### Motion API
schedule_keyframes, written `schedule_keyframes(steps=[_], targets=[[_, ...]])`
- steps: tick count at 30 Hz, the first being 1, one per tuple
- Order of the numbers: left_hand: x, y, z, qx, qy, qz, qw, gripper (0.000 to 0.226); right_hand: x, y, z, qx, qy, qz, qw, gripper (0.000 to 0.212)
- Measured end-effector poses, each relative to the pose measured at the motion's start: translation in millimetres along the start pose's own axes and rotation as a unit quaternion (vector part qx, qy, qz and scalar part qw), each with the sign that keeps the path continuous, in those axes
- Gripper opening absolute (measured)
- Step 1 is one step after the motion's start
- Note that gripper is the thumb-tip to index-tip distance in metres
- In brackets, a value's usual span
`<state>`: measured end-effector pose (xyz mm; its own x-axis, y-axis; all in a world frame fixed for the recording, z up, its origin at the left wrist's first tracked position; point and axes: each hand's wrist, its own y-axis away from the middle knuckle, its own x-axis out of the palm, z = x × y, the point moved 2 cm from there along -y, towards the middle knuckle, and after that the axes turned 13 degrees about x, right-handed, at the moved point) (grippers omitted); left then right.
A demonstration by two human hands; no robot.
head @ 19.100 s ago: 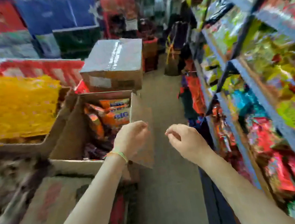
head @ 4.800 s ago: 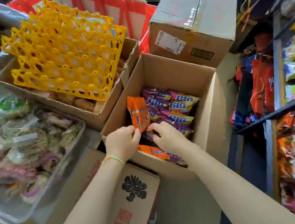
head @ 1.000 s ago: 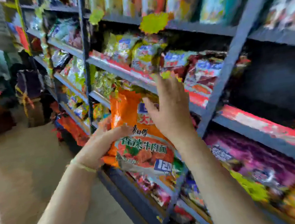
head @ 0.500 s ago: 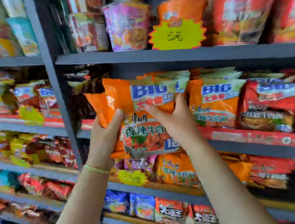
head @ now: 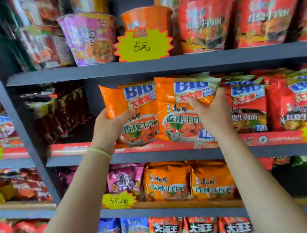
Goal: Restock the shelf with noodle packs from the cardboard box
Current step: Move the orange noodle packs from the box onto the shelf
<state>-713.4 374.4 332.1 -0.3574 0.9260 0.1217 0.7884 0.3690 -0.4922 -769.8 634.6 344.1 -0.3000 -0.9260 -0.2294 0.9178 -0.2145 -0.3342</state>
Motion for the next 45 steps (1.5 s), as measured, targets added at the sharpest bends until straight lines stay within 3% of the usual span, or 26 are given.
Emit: schedule_keyframes(steps=[3, 6, 10, 16, 18, 20, 23, 28, 34, 38, 41, 43, 45], targets=[[2.3, -22.7, 4.9, 0.001, -0.024, 0.037, 0.999, 0.044, -2.3, -15.7, -8.8, 0.003, 0.019, -0.024, 1.000, 0.079], [3.6, -36.9, 8.2, -0.006, -0.020, 0.062, 0.998, 0.034, -3.3, -26.5, -9.9, -0.004, 0.033, -0.037, 0.999, 0.075], [0.8, -43.5, 16.7, -0.003, -0.023, 0.063, 0.998, 0.038, -0.9, -34.5, -6.7, -0.047, 0.064, -0.071, 0.994, 0.072], [8.7, -24.0, 34.2, 0.106, -0.136, 0.059, 0.983, 0.038, 2.6, -25.3, -19.8, -0.102, 0.089, -0.117, 0.984, 0.072], [8.6, -20.6, 39.8, 0.174, -0.258, 0.016, 0.950, 0.055, 4.0, -22.4, -23.8, -0.109, 0.104, -0.109, 0.983, 0.075], [9.8, -17.3, 43.9, 0.198, -0.346, 0.025, 0.917, 0.097, 5.5, -21.4, -25.5, -0.113, 0.116, -0.108, 0.981, 0.071], [10.8, -17.8, 42.8, 0.157, -0.348, 0.076, 0.921, 0.126, 8.6, -20.0, -24.6, -0.101, 0.129, -0.117, 0.980, 0.079], [11.3, -21.2, 42.2, 0.143, -0.409, 0.078, 0.898, 0.136, 15.8, -11.7, -25.0, -0.095, 0.147, -0.145, 0.974, 0.117], [9.1, -24.5, 44.3, 0.152, -0.447, 0.088, 0.877, 0.136, 18.8, -20.5, -19.3, -0.118, 0.147, -0.136, 0.973, 0.115], [0.2, -23.5, 43.8, 0.104, -0.458, 0.124, 0.874, 0.127, 18.7, -18.5, -21.8, -0.153, 0.162, -0.137, 0.965, 0.111], [-10.8, -24.7, 44.8, 0.078, -0.398, 0.148, 0.902, 0.127, 19.7, -11.0, -23.0, -0.167, 0.180, -0.147, 0.958, 0.109], [-9.4, -17.5, 45.5, 0.113, -0.394, 0.071, 0.909, 0.122, 19.1, -9.4, -25.4, -0.171, 0.184, -0.148, 0.957, 0.109], [0.8, -1.5, 37.0, 0.260, -0.444, -0.087, 0.853, 0.093, 18.3, -9.4, -27.6, -0.176, 0.186, -0.152, 0.955, 0.108]])
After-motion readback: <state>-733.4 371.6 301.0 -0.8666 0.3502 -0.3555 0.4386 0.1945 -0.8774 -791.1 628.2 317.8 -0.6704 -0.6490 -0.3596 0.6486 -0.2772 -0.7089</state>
